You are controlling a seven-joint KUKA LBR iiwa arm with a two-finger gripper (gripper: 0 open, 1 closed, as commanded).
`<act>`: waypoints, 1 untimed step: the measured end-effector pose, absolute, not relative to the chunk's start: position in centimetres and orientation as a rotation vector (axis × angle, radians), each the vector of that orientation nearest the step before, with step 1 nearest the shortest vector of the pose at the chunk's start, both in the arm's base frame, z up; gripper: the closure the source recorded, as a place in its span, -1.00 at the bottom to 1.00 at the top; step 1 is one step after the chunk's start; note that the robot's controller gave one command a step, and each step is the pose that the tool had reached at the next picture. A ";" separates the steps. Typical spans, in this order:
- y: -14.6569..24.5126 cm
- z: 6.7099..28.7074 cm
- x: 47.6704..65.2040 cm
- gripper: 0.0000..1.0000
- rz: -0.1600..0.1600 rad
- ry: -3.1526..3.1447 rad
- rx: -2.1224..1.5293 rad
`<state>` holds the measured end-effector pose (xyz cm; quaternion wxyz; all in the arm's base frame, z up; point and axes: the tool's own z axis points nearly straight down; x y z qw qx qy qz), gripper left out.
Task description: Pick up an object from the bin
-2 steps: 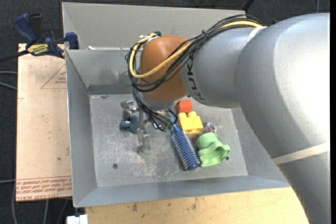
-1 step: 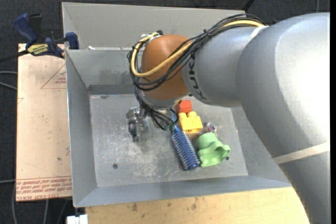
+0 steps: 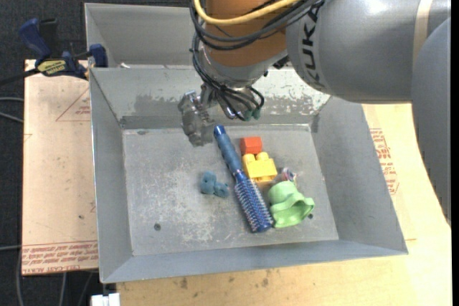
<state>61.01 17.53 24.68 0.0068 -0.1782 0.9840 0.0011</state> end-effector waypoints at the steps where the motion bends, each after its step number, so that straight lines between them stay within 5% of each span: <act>1: 12.6 16.0 58.3 1.00 0.000 3.067 -0.714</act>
Offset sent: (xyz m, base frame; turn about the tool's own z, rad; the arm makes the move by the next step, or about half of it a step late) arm -0.0252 -0.0466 -0.0816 -0.1045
